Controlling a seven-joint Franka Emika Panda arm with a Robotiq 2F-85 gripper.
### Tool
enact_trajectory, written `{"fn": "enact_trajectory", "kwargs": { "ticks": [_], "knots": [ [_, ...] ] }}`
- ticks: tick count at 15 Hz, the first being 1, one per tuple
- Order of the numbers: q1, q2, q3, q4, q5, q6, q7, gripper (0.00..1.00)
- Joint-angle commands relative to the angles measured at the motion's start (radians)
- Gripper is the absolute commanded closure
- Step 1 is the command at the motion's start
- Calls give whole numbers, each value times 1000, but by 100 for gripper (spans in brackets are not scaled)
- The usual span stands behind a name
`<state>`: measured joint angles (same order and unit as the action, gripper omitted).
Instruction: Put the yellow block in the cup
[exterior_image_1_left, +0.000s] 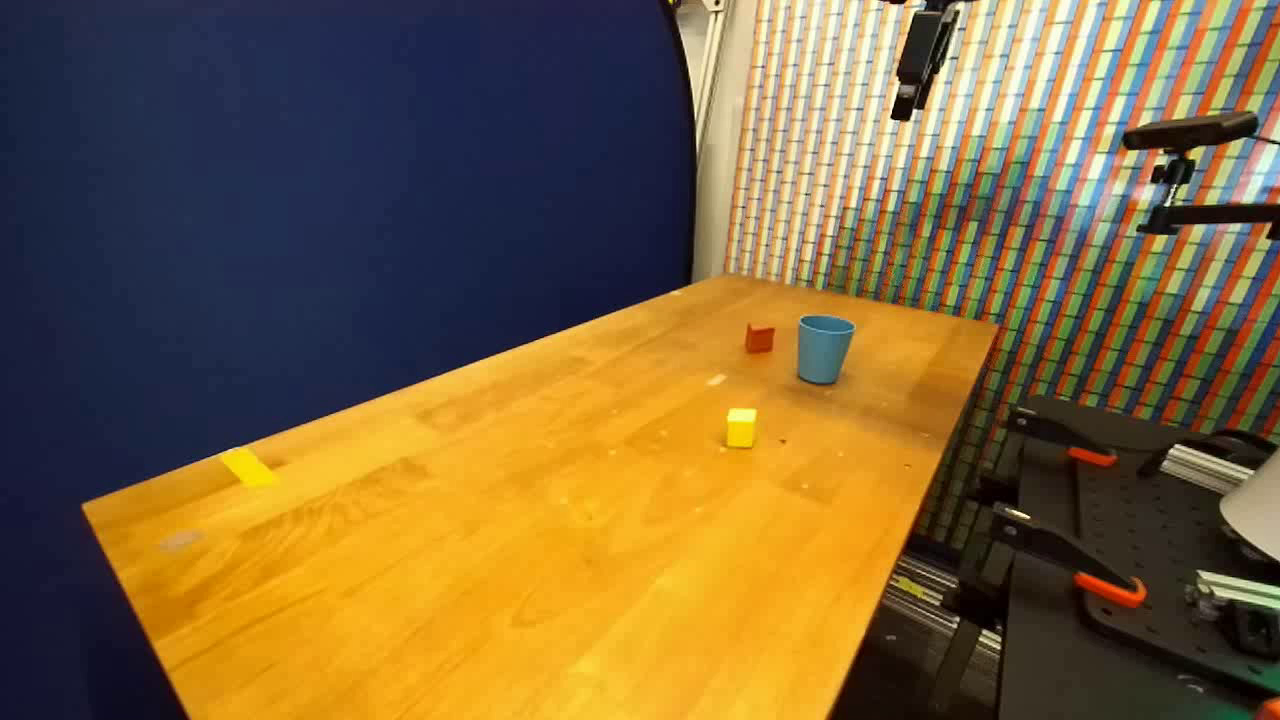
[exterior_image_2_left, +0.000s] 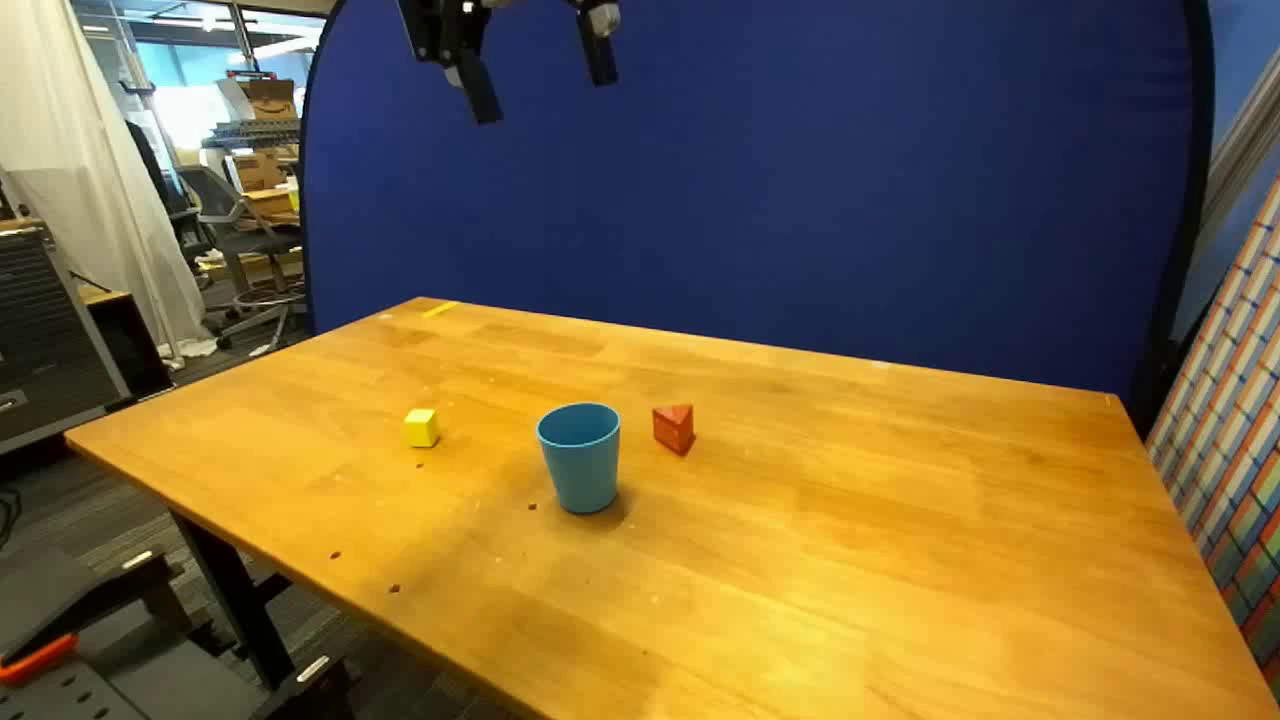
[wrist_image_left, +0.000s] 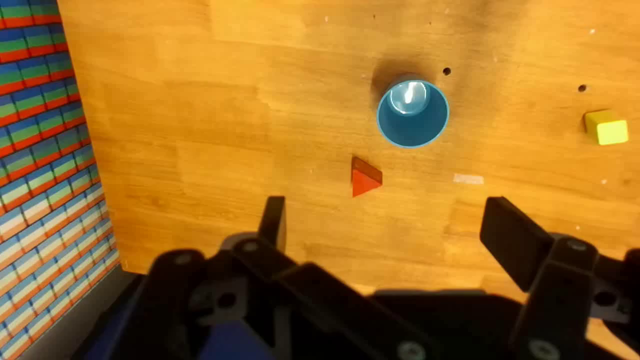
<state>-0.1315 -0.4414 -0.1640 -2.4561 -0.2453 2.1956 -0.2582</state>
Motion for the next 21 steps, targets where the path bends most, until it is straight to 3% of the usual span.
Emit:
{"fn": "enact_trajectory", "kwargs": {
  "ticks": [1,9,14,18,21],
  "knots": [
    [0,0,1,6,1,-2,0,0],
    [-7,18,18,38,-15,-9,34,0],
    [57,261,97,125,23,99,158,0],
    [135,468,144,220,150,136,100,0],
    [161,592,186,301,239,77,18,0]
  ]
}}
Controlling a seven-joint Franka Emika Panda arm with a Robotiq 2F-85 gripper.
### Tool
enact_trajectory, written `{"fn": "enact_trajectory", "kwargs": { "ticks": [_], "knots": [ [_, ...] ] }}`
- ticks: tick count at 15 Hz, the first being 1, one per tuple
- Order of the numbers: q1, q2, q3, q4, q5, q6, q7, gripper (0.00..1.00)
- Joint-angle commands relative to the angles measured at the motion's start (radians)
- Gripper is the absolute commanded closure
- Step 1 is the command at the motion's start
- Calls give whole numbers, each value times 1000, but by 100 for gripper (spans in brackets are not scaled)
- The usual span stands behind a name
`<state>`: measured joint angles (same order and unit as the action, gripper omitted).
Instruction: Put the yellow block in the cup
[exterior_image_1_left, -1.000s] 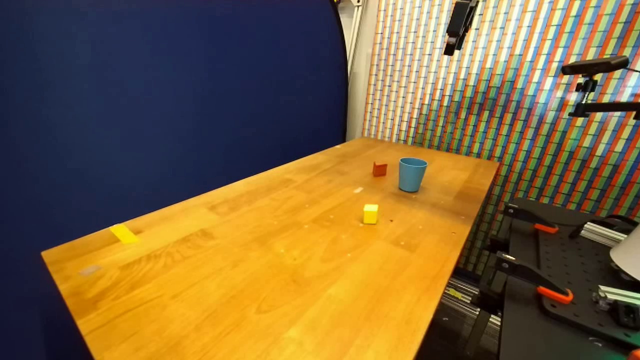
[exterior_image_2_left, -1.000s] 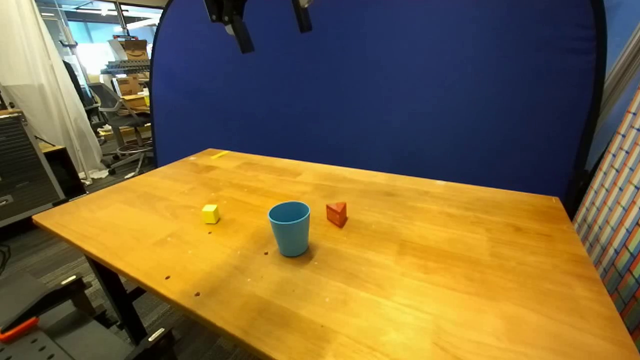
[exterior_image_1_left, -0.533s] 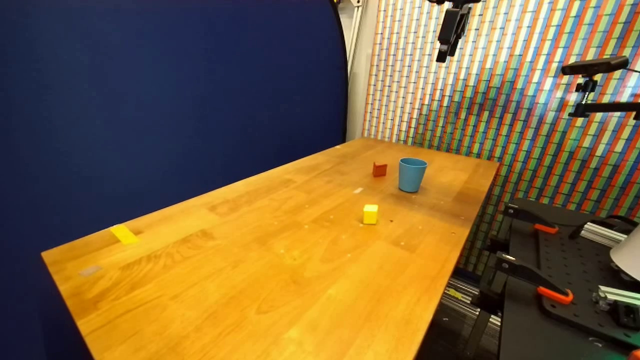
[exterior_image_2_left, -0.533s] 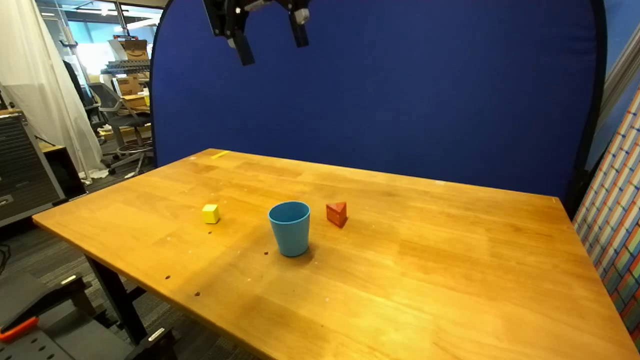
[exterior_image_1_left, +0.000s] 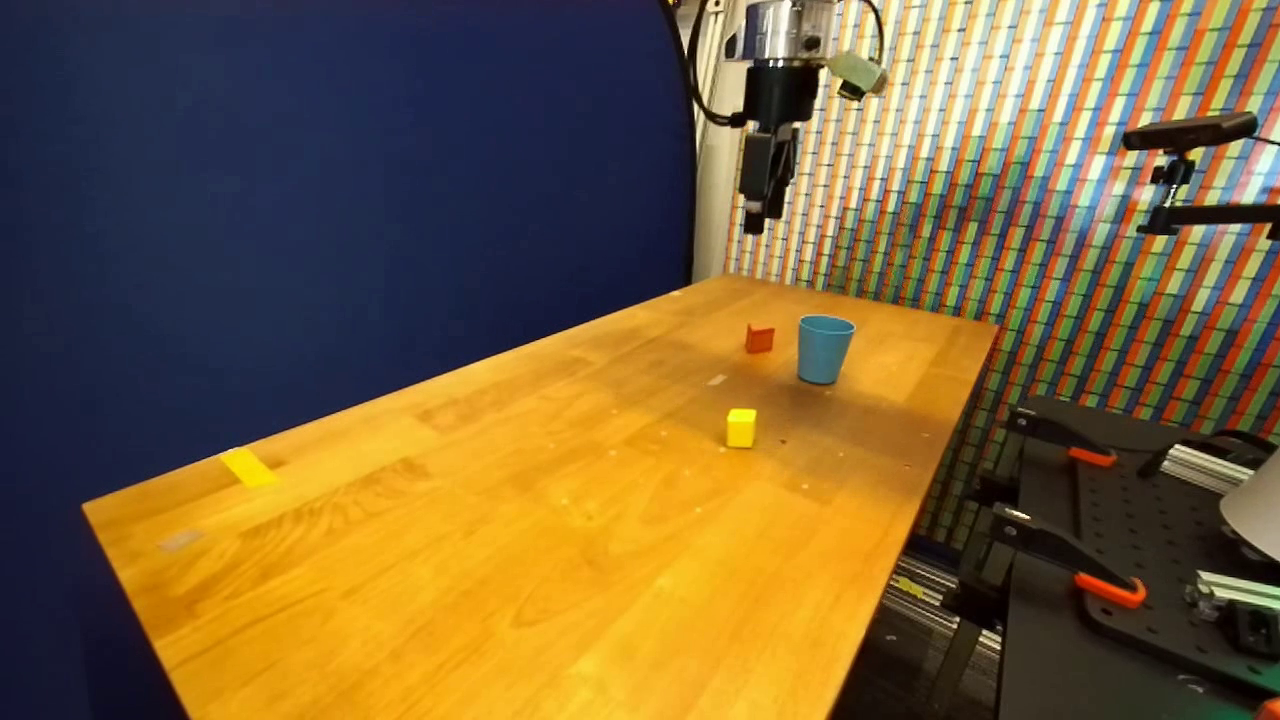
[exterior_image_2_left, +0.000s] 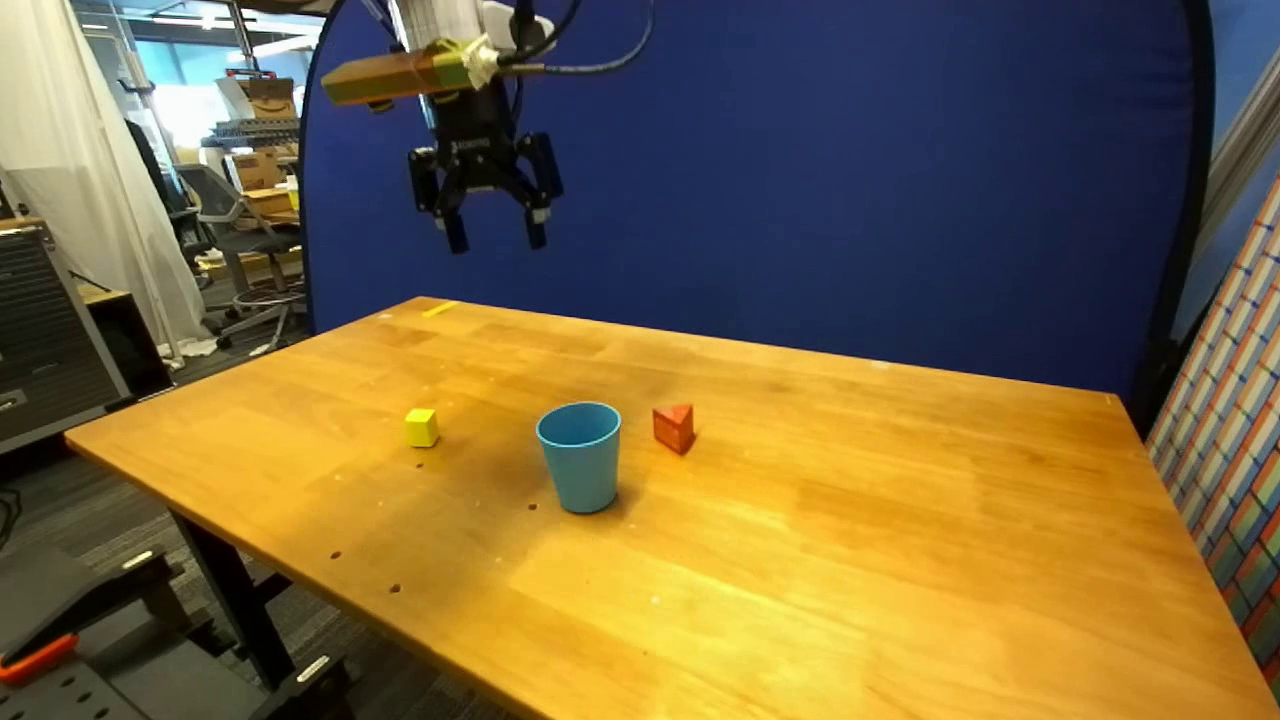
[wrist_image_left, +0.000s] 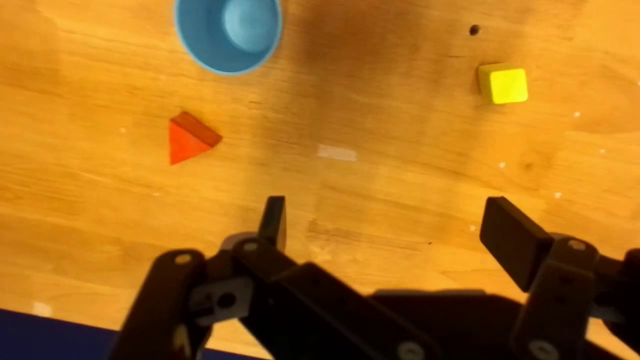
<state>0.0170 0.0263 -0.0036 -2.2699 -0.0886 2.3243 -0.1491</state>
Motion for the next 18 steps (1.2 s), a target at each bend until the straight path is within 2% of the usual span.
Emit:
{"fn": "enact_trajectory", "kwargs": {
  "ticks": [1,5,9,12,18],
  "knots": [
    [11,157,38,134,111,-61,-121,0],
    [10,268,79,194,131,-113,-161,0],
    [50,378,65,210,7,-98,-64,0],
    [55,452,57,241,-46,-98,-27,0],
    [70,476,78,272,-64,-116,-36,0]
  ]
}}
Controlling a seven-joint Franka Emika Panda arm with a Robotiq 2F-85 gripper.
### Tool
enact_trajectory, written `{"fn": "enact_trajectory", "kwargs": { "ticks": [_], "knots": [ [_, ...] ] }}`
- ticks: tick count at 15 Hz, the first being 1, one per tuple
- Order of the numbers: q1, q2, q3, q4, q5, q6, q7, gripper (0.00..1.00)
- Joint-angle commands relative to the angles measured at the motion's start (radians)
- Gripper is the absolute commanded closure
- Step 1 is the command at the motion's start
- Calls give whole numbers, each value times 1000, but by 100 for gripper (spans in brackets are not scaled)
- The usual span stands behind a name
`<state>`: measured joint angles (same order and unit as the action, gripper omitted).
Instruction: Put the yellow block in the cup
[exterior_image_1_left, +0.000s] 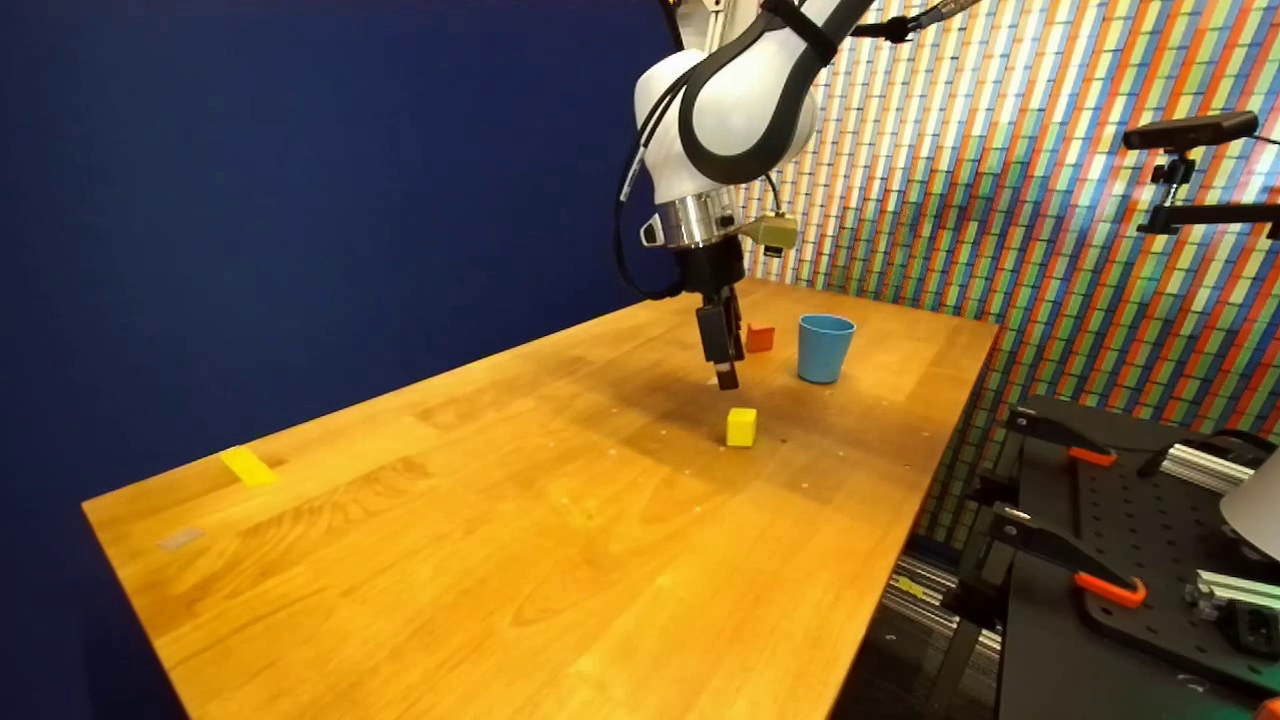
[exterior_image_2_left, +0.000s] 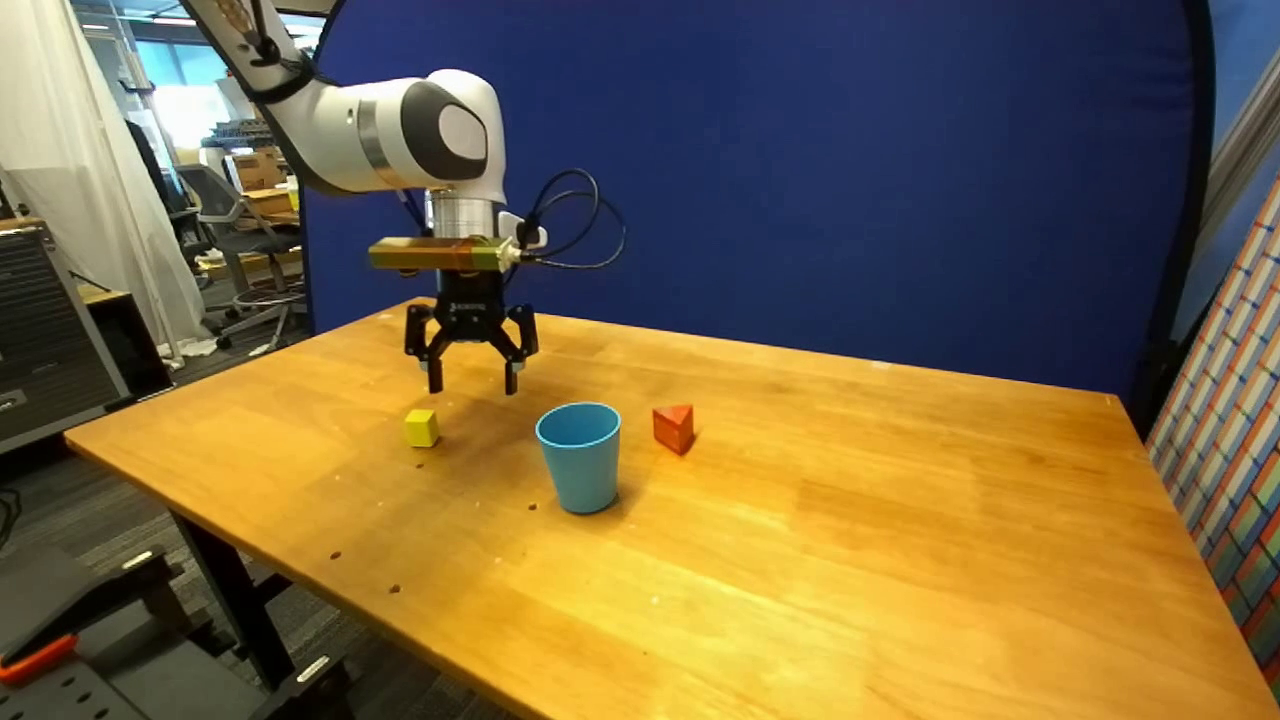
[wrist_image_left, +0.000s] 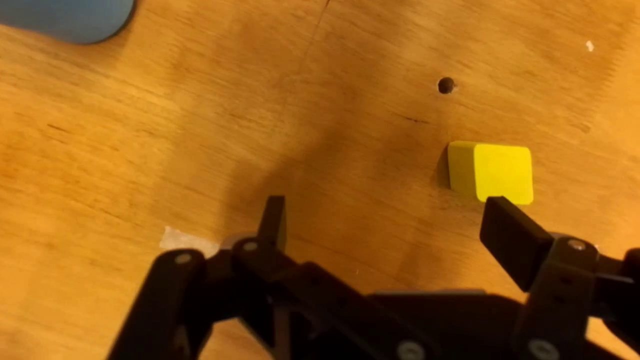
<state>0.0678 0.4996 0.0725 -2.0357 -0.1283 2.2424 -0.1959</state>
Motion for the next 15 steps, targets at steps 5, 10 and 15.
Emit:
{"fn": "enact_trajectory", "kwargs": {
  "ticks": [5,10,15],
  "knots": [
    [37,15,13,37,-27,-71,8,0],
    [70,20,14,19,-41,-45,31,0],
    [87,31,18,11,-37,-44,37,0]
  ]
}}
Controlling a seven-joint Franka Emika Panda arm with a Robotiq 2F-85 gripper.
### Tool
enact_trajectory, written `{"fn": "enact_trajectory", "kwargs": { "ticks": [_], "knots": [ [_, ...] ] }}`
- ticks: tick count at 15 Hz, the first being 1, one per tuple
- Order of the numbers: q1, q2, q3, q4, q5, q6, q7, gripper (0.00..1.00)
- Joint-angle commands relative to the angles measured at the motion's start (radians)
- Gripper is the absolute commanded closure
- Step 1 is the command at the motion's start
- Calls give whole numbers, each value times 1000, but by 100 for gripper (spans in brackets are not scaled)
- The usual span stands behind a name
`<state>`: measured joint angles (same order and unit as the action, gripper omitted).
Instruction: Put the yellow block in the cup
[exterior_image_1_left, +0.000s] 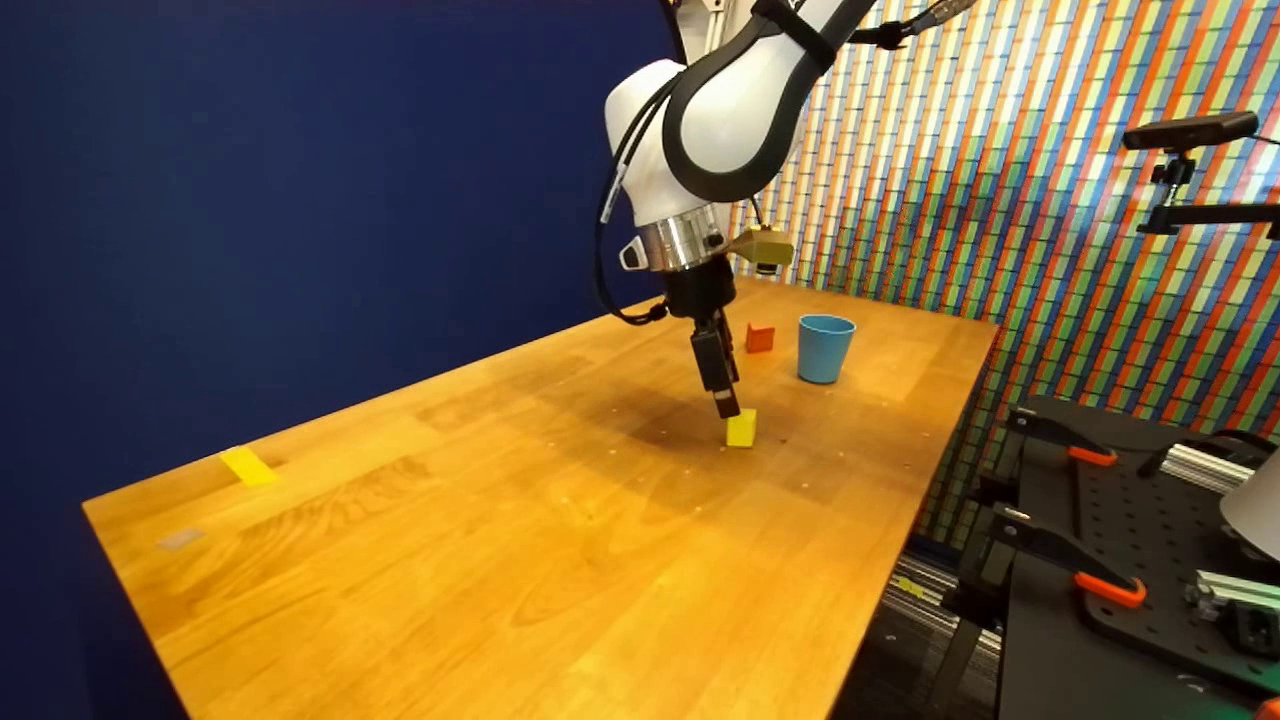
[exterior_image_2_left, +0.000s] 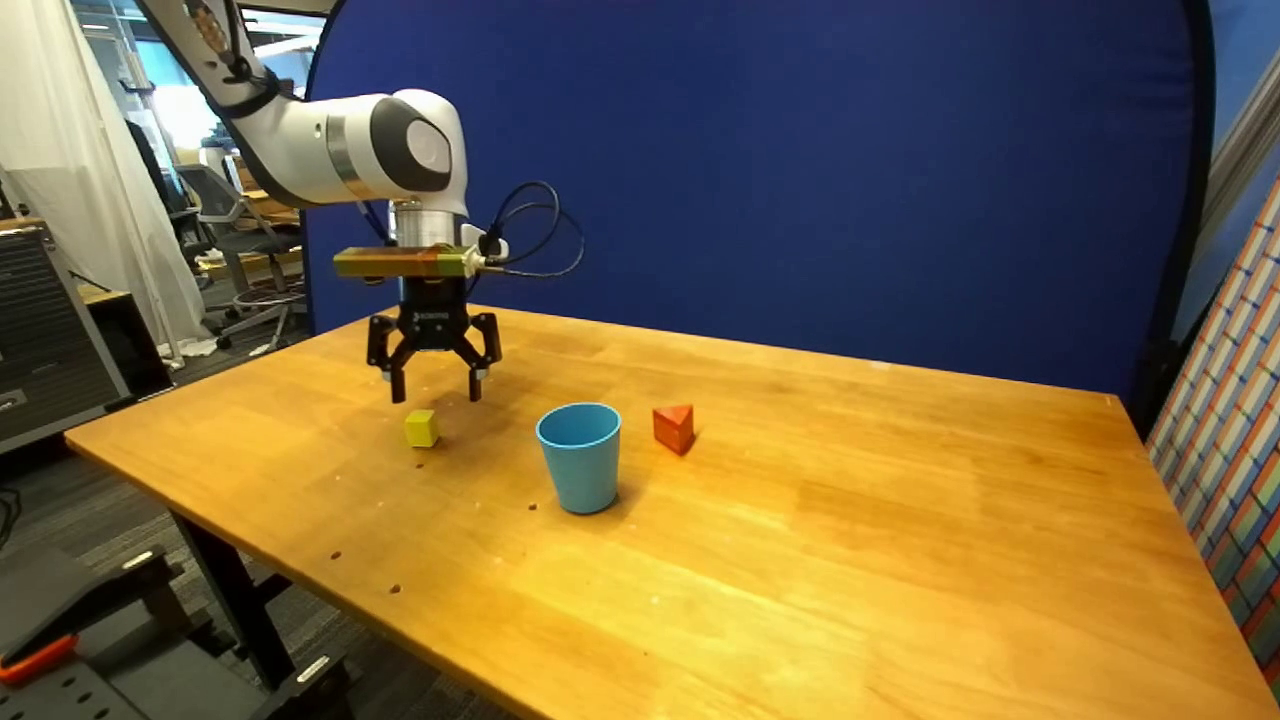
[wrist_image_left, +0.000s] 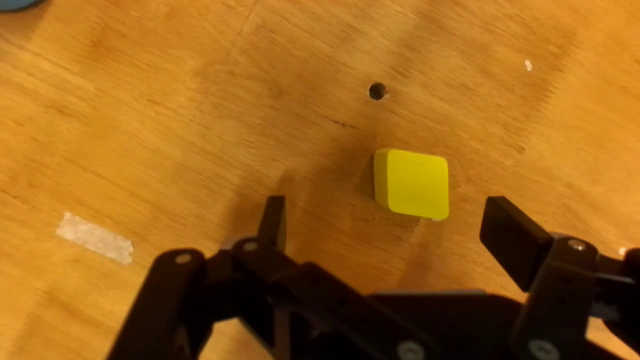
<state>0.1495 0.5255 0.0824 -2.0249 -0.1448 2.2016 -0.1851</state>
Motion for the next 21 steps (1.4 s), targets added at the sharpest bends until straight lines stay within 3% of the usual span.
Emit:
{"fn": "enact_trajectory", "kwargs": {
  "ticks": [1,6,7,8,16,21],
  "knots": [
    [7,9,8,-1,-20,-1,28,0],
    [21,30,9,-8,-26,8,48,0],
    [22,33,9,-10,-26,15,52,25],
    [24,35,9,-14,-25,21,56,26],
    [10,24,7,-30,-2,46,80,89],
    [-22,-91,-52,-89,-8,108,172,91]
  ]
}}
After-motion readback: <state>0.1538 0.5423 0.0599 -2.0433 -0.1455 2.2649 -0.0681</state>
